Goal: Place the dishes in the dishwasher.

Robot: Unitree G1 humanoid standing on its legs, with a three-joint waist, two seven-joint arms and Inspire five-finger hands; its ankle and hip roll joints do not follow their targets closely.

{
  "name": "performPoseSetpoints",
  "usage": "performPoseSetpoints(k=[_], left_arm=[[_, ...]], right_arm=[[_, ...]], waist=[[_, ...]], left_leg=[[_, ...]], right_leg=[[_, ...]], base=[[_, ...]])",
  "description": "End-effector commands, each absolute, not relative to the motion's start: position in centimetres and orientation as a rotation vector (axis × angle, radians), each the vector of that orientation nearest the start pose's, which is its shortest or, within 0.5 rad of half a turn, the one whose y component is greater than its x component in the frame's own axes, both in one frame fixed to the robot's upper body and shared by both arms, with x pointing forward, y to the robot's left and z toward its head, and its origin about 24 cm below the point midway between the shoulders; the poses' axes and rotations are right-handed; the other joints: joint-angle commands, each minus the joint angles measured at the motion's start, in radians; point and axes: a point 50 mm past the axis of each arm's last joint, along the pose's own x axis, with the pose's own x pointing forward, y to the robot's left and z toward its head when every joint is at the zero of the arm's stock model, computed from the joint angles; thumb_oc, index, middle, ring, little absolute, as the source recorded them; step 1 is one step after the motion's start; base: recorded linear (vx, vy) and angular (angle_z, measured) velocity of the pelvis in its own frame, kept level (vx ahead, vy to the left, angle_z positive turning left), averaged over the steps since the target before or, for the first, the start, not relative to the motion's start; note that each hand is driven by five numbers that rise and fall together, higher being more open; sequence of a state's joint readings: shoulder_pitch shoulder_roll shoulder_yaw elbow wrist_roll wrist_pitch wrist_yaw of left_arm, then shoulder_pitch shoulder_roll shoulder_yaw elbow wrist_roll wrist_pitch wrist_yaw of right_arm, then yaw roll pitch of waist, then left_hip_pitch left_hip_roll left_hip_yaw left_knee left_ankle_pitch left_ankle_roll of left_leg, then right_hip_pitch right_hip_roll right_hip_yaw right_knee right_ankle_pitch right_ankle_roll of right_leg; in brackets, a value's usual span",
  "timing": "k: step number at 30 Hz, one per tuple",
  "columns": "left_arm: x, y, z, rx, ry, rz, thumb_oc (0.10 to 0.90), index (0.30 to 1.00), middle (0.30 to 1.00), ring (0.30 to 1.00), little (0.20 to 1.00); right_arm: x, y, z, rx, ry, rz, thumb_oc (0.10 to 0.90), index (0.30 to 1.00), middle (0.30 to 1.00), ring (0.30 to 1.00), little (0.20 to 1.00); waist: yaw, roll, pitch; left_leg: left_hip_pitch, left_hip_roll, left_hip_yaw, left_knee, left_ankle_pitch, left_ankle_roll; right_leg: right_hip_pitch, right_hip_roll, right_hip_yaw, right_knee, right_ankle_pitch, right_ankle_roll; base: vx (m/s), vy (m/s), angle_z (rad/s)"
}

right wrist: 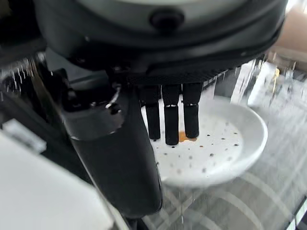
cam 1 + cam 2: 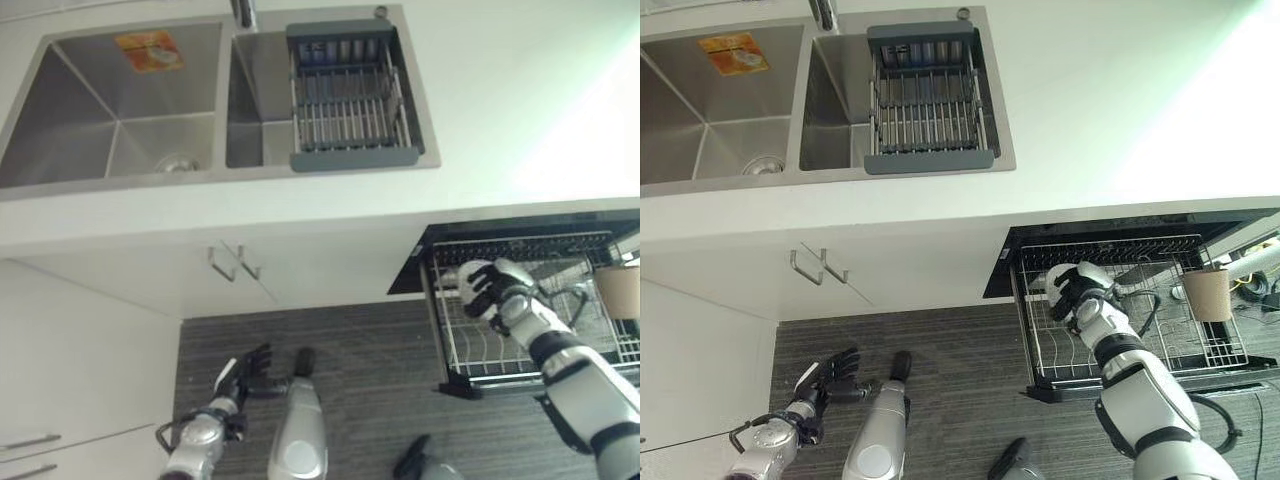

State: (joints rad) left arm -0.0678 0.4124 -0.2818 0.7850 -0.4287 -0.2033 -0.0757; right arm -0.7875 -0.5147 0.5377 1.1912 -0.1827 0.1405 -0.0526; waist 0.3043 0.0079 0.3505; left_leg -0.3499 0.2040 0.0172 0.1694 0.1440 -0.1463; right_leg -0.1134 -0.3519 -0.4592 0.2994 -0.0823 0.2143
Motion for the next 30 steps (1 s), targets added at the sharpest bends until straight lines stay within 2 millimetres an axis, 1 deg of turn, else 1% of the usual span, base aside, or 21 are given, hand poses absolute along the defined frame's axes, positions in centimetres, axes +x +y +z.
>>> performPoseSetpoints(k=[1, 5, 10, 13, 16, 17, 19, 20, 21, 22, 23, 24, 26, 27, 28, 29, 30], left_arm=[[23.0, 23.5, -5.9, 0.07, 0.419, -0.041, 0.8, 0.9, 0.9, 0.9, 0.9], [23.3, 23.2, -5.8, 0.068, 0.417, -0.056, 0.8, 0.9, 0.9, 0.9, 0.9], [23.5, 23.2, -5.7, 0.072, 0.418, -0.061, 0.8, 0.9, 0.9, 0.9, 0.9], [23.8, 23.6, -5.5, 0.082, 0.417, -0.051, 0.8, 0.9, 0.9, 0.9, 0.9], [23.7, 24.3, -5.3, 0.099, 0.424, -0.036, 0.8, 0.9, 0.9, 0.9, 0.9], [23.2, 25.3, -5.2, 0.119, 0.437, -0.015, 0.8, 0.9, 0.9, 0.9, 0.9], [22.7, 26.0, -5.3, 0.117, 0.446, 0.016, 0.8, 0.9, 0.9, 0.9, 0.9], [22.3, 26.4, -5.4, 0.112, 0.452, 0.041, 0.8, 0.9, 0.9, 0.9, 0.9], [21.9, 26.8, -5.6, 0.111, 0.462, 0.069, 0.8, 0.9, 0.9, 0.9, 0.9], [21.6, 27.0, -5.8, 0.113, 0.47, 0.086, 0.8, 0.9, 0.9, 0.9, 0.9], [21.2, 27.2, -6.0, 0.114, 0.474, 0.099, 0.8, 0.9, 0.9, 0.9, 0.9], [20.4, 27.5, -6.4, 0.111, 0.48, 0.129, 0.8, 0.9, 0.9, 0.9, 0.9], [19.5, 27.7, -6.8, 0.084, 0.485, 0.173, 0.8, 0.9, 0.9, 0.9, 0.9], [19.2, 27.9, -6.9, 0.069, 0.484, 0.2, 0.8, 0.9, 0.9, 0.9, 0.9], [18.4, 27.9, -7.4, 0.05, 0.492, 0.235, 0.8, 0.9, 0.9, 0.9, 0.9], [18.2, 27.9, -7.4, 0.049, 0.494, 0.237, 0.8, 0.9, 0.9, 0.9, 0.9], [17.8, 27.6, -7.8, 0.04, 0.505, 0.242, 0.8, 0.9, 0.9, 0.9, 0.9]], right_arm=[[36.9, -29.1, 8.5, -1.052, 0.459, -0.183, 0.8, 0.9, 0.9, 0.9, 0.9], [37.1, -29.2, 8.9, -1.012, 0.462, -0.203, 0.8, 0.9, 0.9, 0.9, 0.9], [37.2, -29.7, 9.6, -0.982, 0.443, -0.238, 0.8, 0.9, 0.9, 0.9, 0.9], [37.0, -30.6, 10.4, -0.924, 0.428, -0.264, 0.8, 0.9, 0.9, 0.9, 0.9], [36.7, -31.4, 11.0, -0.778, 0.432, -0.238, 0.8, 0.9, 0.9, 0.9, 0.9], [36.4, -32.1, 11.7, -0.635, 0.389, -0.208, 0.8, 0.9, 0.9, 0.9, 0.9], [36.1, -32.0, 12.3, -0.478, 0.326, -0.191, 0.8, 0.9, 0.9, 0.9, 0.9], [35.6, -31.9, 12.2, -0.417, 0.298, -0.182, 0.8, 0.9, 0.9, 0.9, 0.9], [34.9, -31.9, 11.8, -0.368, 0.276, -0.186, 0.8, 0.9, 0.9, 0.9, 0.9], [34.3, -31.9, 11.9, -0.337, 0.24, -0.195, 0.8, 0.9, 0.9, 0.9, 0.9], [33.8, -31.9, 11.8, -0.323, 0.216, -0.195, 0.8, 0.9, 0.9, 0.9, 0.9], [32.7, -31.5, 11.8, -0.303, 0.153, -0.184, 0.8, 0.9, 0.9, 0.9, 0.9], [31.1, -31.3, 11.4, -0.28, 0.104, -0.203, 0.8, 0.9, 0.9, 0.9, 0.9], [30.3, -31.1, 11.5, -0.276, 0.063, -0.216, 0.8, 0.9, 0.9, 0.9, 0.9], [28.0, -31.5, 12.2, -0.26, -0.022, -0.275, 0.8, 0.9, 0.9, 0.9, 0.9], [27.6, -31.6, 12.3, -0.255, -0.041, -0.291, 0.8, 0.9, 0.9, 0.9, 0.9], [26.0, -32.7, 13.4, -0.215, -0.137, -0.382, 0.8, 0.9, 0.9, 0.9, 0.9]], waist=[[0.007, 0.0, 0.0], [0.005, 0.004, 0.005], [-0.005, 0.0, 0.008], [-0.018, -0.016, 0.007], [-0.03, -0.036, 0.008], [-0.049, -0.059, 0.006], [-0.069, -0.071, 0.004], [-0.084, -0.079, 0.003], [-0.106, -0.088, 0.0], [-0.125, -0.096, 0.0], [-0.137, -0.101, -0.003], [-0.169, -0.106, -0.006], [-0.201, -0.11, -0.012], [-0.222, -0.11, -0.014], [-0.272, -0.109, -0.022], [-0.28, -0.108, -0.024], [-0.316, -0.099, -0.029]], left_leg=[[0.008, 0.011, 0.028, 0.131, -0.186, 0.011], [0.003, 0.009, 0.028, 0.131, -0.185, 0.01], [0.004, 0.013, 0.033, 0.131, -0.186, 0.009], [0.006, 0.018, 0.035, 0.131, -0.19, 0.01], [0.018, 0.028, 0.038, 0.131, -0.193, 0.008], [0.036, 0.044, 0.047, 0.131, -0.196, 0.006], [0.046, 0.056, 0.059, 0.131, -0.196, 0.003], [0.054, 0.063, 0.069, 0.131, -0.198, 0.002], [0.063, 0.071, 0.081, 0.131, -0.202, 0.002], [0.07, 0.079, 0.092, 0.131, -0.203, 0.002], [0.076, 0.084, 0.099, 0.131, -0.205, 0.003], [0.088, 0.092, 0.111, 0.131, -0.209, 0.004], [0.101, 0.1, 0.129, 0.131, -0.213, 0.005], [0.107, 0.105, 0.14, 0.131, -0.216, 0.007], [0.12, 0.117, 0.17, 0.131, -0.22, 0.007], [0.122, 0.119, 0.176, 0.131, -0.221, 0.007], [0.133, 0.126, 0.201, 0.131, -0.225, 0.005]], right_leg=[[-0.045, 0.003, 0.002, 0.001, 0.031, -0.027], [-0.056, 0.002, 0.005, 0.001, 0.035, -0.028], [-0.062, 0.008, 0.011, 0.001, 0.035, -0.031], [-0.07, 0.018, 0.024, 0.001, 0.038, -0.031], [-0.07, 0.027, 0.034, 0.001, 0.041, -0.031], [-0.066, 0.037, 0.047, 0.001, 0.044, -0.032], [-0.064, 0.046, 0.053, 0.001, 0.044, -0.035], [-0.062, 0.051, 0.057, 0.001, 0.044, -0.037], [-0.063, 0.057, 0.066, 0.001, 0.044, -0.037], [-0.064, 0.06, 0.075, 0.001, 0.045, -0.037], [-0.065, 0.064, 0.082, 0.001, 0.045, -0.037], [-0.067, 0.069, 0.1, 0.001, 0.046, -0.036], [-0.071, 0.073, 0.121, 0.001, 0.047, -0.034], [-0.074, 0.075, 0.133, 0.001, 0.047, -0.033], [-0.084, 0.083, 0.166, 0.001, 0.045, -0.029], [-0.086, 0.083, 0.171, 0.001, 0.045, -0.027], [-0.094, 0.084, 0.192, 0.001, 0.044, -0.023]], base=[[-0.03, 0.019, 0.01], [-0.04, 0.023, 0.0], [0.0, 0.0, 0.0], [-0.01, -0.03, 0.0], [0.03, -0.063, -0.01], [0.08, -0.064, -0.05], [0.06, -0.032, -0.13], [0.05, -0.013, -0.18], [0.04, -0.022, -0.25], [0.03, -0.024, -0.33], [0.03, -0.019, -0.38], [0.04, 0.0, -0.39], [0.04, 0.023, -0.37], [0.02, 0.053, -0.44], [0.0, 0.057, -0.54], [-0.02, 0.098, -0.69], [-0.03, 0.082, -0.57]])
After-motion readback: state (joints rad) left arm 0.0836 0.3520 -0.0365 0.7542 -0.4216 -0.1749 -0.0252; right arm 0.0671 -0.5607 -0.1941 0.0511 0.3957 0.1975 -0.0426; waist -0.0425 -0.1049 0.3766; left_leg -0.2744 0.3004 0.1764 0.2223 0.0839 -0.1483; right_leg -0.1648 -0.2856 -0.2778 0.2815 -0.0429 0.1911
